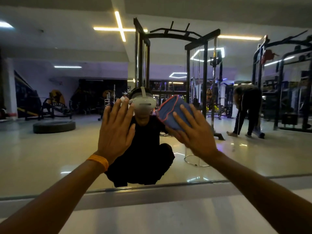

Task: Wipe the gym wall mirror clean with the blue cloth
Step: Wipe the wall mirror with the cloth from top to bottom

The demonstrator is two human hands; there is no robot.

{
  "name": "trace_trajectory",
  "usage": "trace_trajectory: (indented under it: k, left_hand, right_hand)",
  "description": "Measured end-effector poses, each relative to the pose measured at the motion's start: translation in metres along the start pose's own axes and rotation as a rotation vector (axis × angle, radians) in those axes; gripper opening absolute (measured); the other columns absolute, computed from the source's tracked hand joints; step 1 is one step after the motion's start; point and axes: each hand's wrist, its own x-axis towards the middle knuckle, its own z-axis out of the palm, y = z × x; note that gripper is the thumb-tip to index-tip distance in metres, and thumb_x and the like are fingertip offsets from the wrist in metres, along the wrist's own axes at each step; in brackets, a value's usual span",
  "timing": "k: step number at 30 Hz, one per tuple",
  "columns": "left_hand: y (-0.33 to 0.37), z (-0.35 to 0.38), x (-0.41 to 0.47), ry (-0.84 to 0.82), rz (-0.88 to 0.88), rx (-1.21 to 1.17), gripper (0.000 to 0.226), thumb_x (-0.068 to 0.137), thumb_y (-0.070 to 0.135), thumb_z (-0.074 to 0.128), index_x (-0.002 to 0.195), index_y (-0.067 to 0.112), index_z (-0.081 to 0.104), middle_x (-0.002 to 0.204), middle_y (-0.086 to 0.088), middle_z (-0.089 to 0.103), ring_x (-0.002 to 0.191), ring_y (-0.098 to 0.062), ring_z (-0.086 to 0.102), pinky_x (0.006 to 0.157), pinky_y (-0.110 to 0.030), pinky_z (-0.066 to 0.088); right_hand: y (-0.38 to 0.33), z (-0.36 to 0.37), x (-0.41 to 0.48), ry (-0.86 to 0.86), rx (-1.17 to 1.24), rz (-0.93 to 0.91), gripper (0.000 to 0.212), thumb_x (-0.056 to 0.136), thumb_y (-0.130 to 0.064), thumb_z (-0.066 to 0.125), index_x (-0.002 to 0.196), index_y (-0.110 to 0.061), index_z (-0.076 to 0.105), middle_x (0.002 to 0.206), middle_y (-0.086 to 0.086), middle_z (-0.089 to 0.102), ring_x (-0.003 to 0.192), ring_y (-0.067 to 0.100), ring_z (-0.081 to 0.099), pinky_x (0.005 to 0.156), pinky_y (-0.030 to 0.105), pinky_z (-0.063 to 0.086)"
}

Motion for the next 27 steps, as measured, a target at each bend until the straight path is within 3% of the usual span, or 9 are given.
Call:
trace_trajectory:
  k: [5, 9, 12, 15, 18, 21, 23, 25, 27]
  left_hand:
    - [0.002, 0.008, 0.001, 0.003, -0.001, 0.012, 0.069, 0.106, 0.041, 0.03, 0.165, 0.008, 0.018, 0.174, -0.013, 0.008, 0.161, -0.031, 0.003, 0.127, -0.061, 0.01]
    - [0.004, 0.011, -0.002, 0.008, -0.013, 0.029, 0.07, 0.107, 0.043, 0.028, 0.165, 0.007, 0.016, 0.173, -0.015, 0.006, 0.161, -0.033, 0.003, 0.128, -0.061, 0.008]
    - [0.004, 0.01, -0.005, 0.005, -0.002, 0.018, 0.069, 0.107, 0.044, 0.028, 0.165, 0.008, 0.016, 0.173, -0.015, 0.008, 0.161, -0.033, 0.004, 0.129, -0.058, 0.006]
    - [0.005, 0.01, -0.015, -0.015, -0.013, -0.007, 0.069, 0.107, 0.043, 0.029, 0.165, 0.008, 0.015, 0.173, -0.014, 0.008, 0.161, -0.032, 0.004, 0.129, -0.058, 0.006]
    - [0.006, 0.009, -0.026, -0.026, -0.024, -0.019, 0.068, 0.106, 0.04, 0.032, 0.165, 0.008, 0.016, 0.174, -0.012, 0.008, 0.161, -0.03, 0.003, 0.129, -0.056, 0.004]
    - [0.004, 0.008, -0.034, -0.024, -0.026, -0.003, 0.066, 0.107, 0.035, 0.034, 0.164, 0.007, 0.018, 0.174, -0.012, 0.009, 0.161, -0.029, 0.004, 0.13, -0.055, 0.006]
    - [0.0, 0.007, -0.041, -0.029, -0.022, 0.0, 0.065, 0.107, 0.034, 0.032, 0.164, 0.006, 0.018, 0.174, -0.012, 0.01, 0.161, -0.029, 0.005, 0.129, -0.057, 0.01]
    - [-0.002, 0.007, -0.048, -0.034, -0.023, -0.005, 0.065, 0.107, 0.034, 0.032, 0.164, 0.006, 0.017, 0.174, -0.011, 0.009, 0.161, -0.029, 0.005, 0.129, -0.057, 0.01]
    - [0.001, 0.007, -0.054, -0.034, -0.03, -0.022, 0.066, 0.107, 0.034, 0.033, 0.164, 0.006, 0.017, 0.174, -0.012, 0.008, 0.161, -0.03, 0.005, 0.129, -0.057, 0.009]
  right_hand:
    - [0.041, -0.02, 0.031, 0.186, 0.127, 0.672, 0.061, 0.111, -0.05, 0.026, 0.165, -0.024, 0.013, 0.17, 0.019, 0.015, 0.158, 0.041, 0.007, 0.124, 0.068, 0.012]
    - [-0.039, 0.002, -0.008, -0.068, 0.154, 0.199, 0.062, 0.109, -0.047, 0.032, 0.164, -0.022, 0.017, 0.172, 0.011, 0.013, 0.159, 0.035, 0.005, 0.126, 0.057, 0.014]
    - [-0.026, -0.002, -0.01, -0.068, 0.021, -0.051, 0.055, 0.111, -0.042, 0.035, 0.161, -0.02, 0.026, 0.168, 0.016, 0.024, 0.158, 0.037, 0.013, 0.126, 0.055, 0.018]
    - [0.013, -0.011, 0.007, 0.125, 0.056, 0.318, 0.057, 0.113, -0.048, 0.023, 0.159, -0.016, 0.029, 0.166, 0.018, 0.025, 0.158, 0.031, 0.006, 0.126, 0.057, 0.018]
    - [-0.034, -0.006, 0.013, 0.194, 0.167, 0.765, 0.057, 0.112, -0.042, 0.026, 0.163, -0.018, 0.024, 0.171, 0.012, 0.016, 0.158, 0.037, 0.008, 0.125, 0.062, 0.019]
    - [-0.108, 0.014, -0.013, 0.018, 0.147, 0.384, 0.053, 0.112, -0.036, 0.031, 0.162, -0.019, 0.026, 0.171, 0.012, 0.017, 0.158, 0.036, 0.007, 0.125, 0.062, 0.019]
    - [-0.095, 0.017, -0.023, -0.031, 0.072, 0.101, 0.053, 0.111, -0.043, 0.032, 0.158, -0.018, 0.035, 0.167, 0.013, 0.029, 0.156, 0.037, 0.016, 0.122, 0.06, 0.028]
    - [-0.06, 0.013, -0.02, 0.056, 0.013, 0.139, 0.059, 0.106, -0.043, 0.054, 0.156, -0.016, 0.038, 0.163, 0.016, 0.033, 0.154, 0.038, 0.021, 0.12, 0.06, 0.031]
    - [-0.031, 0.004, -0.018, 0.189, 0.014, 0.453, 0.063, 0.11, -0.054, 0.037, 0.156, -0.012, 0.033, 0.164, 0.017, 0.027, 0.155, 0.035, 0.013, 0.119, 0.063, 0.028]
